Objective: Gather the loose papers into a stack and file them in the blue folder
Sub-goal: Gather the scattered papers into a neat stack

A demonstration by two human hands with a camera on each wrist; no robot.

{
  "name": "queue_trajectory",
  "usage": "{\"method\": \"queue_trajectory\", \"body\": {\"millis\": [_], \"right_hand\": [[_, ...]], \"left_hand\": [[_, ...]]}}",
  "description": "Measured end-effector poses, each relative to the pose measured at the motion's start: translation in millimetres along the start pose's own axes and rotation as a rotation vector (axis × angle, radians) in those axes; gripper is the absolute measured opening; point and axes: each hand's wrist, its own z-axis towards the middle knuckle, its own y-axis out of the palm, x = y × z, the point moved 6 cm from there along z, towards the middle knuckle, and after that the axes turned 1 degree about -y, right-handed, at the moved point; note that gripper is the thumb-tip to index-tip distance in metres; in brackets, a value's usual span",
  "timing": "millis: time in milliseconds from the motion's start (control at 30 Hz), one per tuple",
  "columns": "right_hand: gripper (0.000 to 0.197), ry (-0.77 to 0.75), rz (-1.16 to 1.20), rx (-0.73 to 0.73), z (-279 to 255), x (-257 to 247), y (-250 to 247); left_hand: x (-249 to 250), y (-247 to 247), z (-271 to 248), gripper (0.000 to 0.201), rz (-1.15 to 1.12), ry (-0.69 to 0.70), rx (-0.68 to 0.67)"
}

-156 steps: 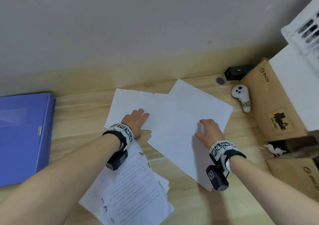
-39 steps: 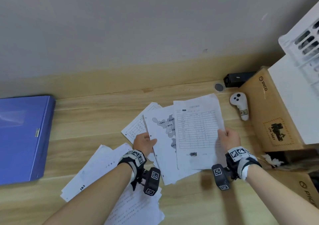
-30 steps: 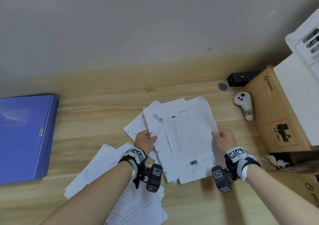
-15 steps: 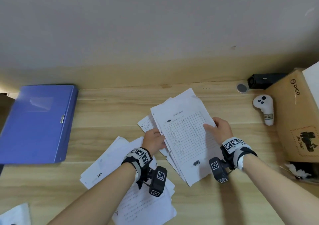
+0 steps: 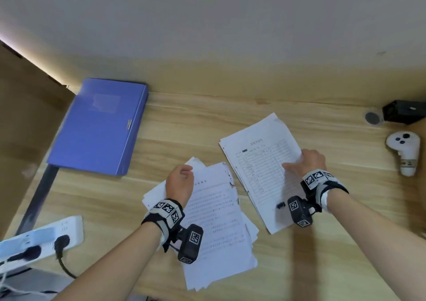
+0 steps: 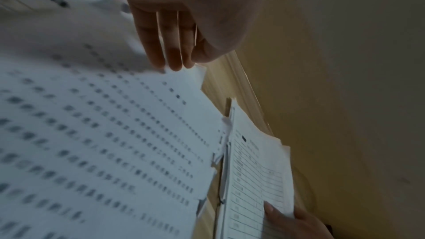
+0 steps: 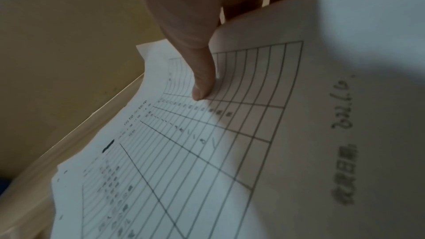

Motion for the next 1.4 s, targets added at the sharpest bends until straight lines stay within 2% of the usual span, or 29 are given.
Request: {"method": "queue_trajectory", "body": {"millis": [133,200,267,367,500,667,800,900,1000,1067,1133,1200,1267,1300,1400], "right_hand": [[0.02,0.035,0.179,0.019,-14,-2,2],[0.024,0.034,0.208,0.054,-20,-3,1],[0.027,0.019,0.23,0.063,-26,-4,-2],[0.022,0.004,0.309,0.071,-41,-7,-18],[0.032,-0.06,0.495,0.179,-66,-11,-55],[0.035,-0.078,0.692,0.245,-101,-10,-93],[0.034,-0.101,0.704,0.123,-124,-13,-68],[0.036,-0.093,0.763,0.02,-135,-15,-23],[0.039,-0.051,0.775,-0.07,-140,-16,31],[0.042,-0.029,0.735,-0.138,-143,-19,66],[0.046,-0.004,0.628,-0.138,-144,-21,89],[0.052,0.038,0.574,-0.122,-146,-24,102],[0.053,0.054,0.528,-0.111,-144,-29,108],[0.048,0.057,0.518,-0.12,-143,-32,109],[0.013,0.059,0.527,-0.136,-143,-43,108]], "left_hand": [[-12,-26,-15,0.021,0.103,0.026,0.037],[-15,-29,-25,0.024,0.26,0.127,-0.019],[-22,-24,-35,0.028,0.519,0.244,-0.139],[-38,-13,-47,0.044,0.792,0.321,-0.286],[-39,-1,-55,0.061,0.962,0.394,-0.388],[-18,19,-45,0.065,1.107,0.465,-0.482],[8,33,-33,0.059,1.0,0.509,-0.56],[20,21,-30,0.048,0.767,0.517,-0.425],[5,-9,-32,0.039,0.541,0.407,-0.257],[-15,-29,-33,0.037,0.471,0.322,-0.159],[-36,-46,-33,0.036,0.428,0.244,-0.077],[-57,-57,-30,0.038,0.432,0.14,-0.055],[-75,-59,-25,0.044,0.379,0.014,-0.091],[-82,-58,-24,0.043,0.312,-0.041,-0.12],[-89,-50,-21,0.033,0.151,-0.128,-0.168]]}}
